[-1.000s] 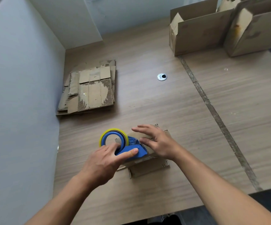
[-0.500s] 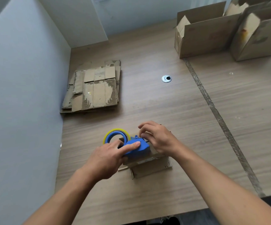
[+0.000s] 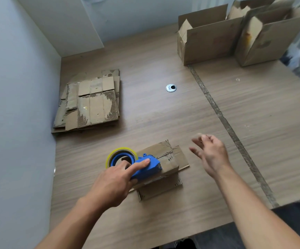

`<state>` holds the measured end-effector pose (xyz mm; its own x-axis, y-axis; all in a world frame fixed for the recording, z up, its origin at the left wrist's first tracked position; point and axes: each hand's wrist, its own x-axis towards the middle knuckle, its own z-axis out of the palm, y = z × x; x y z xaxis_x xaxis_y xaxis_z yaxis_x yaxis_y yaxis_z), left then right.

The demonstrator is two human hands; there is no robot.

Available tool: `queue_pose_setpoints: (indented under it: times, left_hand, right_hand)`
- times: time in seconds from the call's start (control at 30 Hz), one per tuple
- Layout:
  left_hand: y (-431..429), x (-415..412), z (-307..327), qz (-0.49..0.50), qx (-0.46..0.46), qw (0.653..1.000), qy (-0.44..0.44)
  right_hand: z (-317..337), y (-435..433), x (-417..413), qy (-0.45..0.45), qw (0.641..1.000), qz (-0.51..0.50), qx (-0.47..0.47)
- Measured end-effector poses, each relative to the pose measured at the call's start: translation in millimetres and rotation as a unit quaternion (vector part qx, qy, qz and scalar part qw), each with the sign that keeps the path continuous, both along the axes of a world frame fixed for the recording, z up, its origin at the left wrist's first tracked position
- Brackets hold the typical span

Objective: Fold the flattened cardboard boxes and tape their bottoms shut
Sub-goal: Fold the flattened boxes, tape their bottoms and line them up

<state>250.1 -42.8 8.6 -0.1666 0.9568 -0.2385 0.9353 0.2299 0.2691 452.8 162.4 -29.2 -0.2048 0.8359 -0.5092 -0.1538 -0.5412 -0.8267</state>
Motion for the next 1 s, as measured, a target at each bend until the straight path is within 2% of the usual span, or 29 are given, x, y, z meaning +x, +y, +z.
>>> queue_pose_setpoints:
  times: [0.13, 0.2, 0.27, 0.43, 0.6, 1.0]
  left_hand:
    - [6, 1, 4, 0.006, -0.016, 1.000, 0.003]
    - [6, 2, 5, 0.006, -0.016, 1.000, 0.006]
    - [5, 2, 4, 0.006, -0.019, 1.000, 0.004]
    - [4, 2, 5, 0.006, -0.017, 1.000, 0.005]
    - [4, 3, 4, 0.011, -0.012, 1.000, 0.008]
    - [3, 2, 4, 0.011, -0.020, 1.000, 0.021]
  right_hand:
    - [-4, 4, 16, -0.076, 0.992, 0.081, -0.056]
    - [-7, 5, 12, -0.078, 0.989, 0.104, -0.067]
    - [-7, 7, 9, -0.082, 0.988, 0.113, -0.060]
    - [-19, 10, -1, -0.191, 0.973, 0.129, -0.001]
    - [-33, 10, -9, -0.245, 0.959, 0.139, 0.008]
    - [-68, -5, -29, -0.279, 0.947, 0.158, -0.019]
